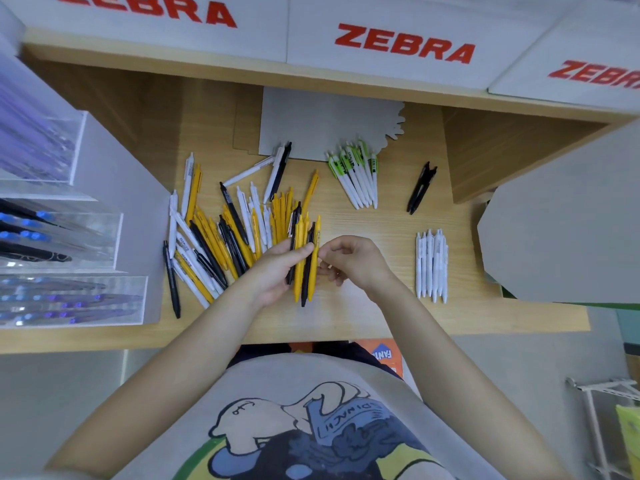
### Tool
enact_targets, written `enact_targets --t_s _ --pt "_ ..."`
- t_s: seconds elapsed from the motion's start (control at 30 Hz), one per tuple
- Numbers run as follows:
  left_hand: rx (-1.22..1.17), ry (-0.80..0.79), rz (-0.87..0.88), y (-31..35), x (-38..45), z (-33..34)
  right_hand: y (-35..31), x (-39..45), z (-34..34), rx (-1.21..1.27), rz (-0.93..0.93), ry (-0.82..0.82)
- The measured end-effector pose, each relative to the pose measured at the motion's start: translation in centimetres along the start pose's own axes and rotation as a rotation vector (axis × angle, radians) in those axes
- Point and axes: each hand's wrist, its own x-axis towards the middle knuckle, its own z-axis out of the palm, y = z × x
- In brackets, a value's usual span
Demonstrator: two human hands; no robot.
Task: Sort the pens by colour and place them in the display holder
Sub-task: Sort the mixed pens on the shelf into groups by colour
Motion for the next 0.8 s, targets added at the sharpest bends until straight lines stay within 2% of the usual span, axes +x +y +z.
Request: enact_targets --t_s 0.1,0.2,0.27,0.43,0.57,0.8 --pt "0.062 -0.032 0.016 0.4 -0.3 0.6 0.0 0.0 -0.4 -0.038 -0.015 0.066" --pt "0.166 -0.050 0.031 0.8 -0.3 0.7 -0.4 0.0 -1.4 0.092 -0.032 0.106" --pt "0.239 -0.085 0.040 0.9 -0.2 0.9 -0.8 0.1 -2.3 0.192 -0.030 0.075" --pt "0.335 -0.159 0.057 1.1 0.4 2.2 -0.9 0.5 -3.8 0.121 -0.029 0.010" --pt "0.376 -0.184 0.061 0.9 1.1 3.6 -0.4 0.7 -5.7 0.224 -0.035 0.081" --pt "0.398 -0.189 0.065 0.0 2.3 7.0 0.2 0.9 -10.1 0.491 -0.159 0.217"
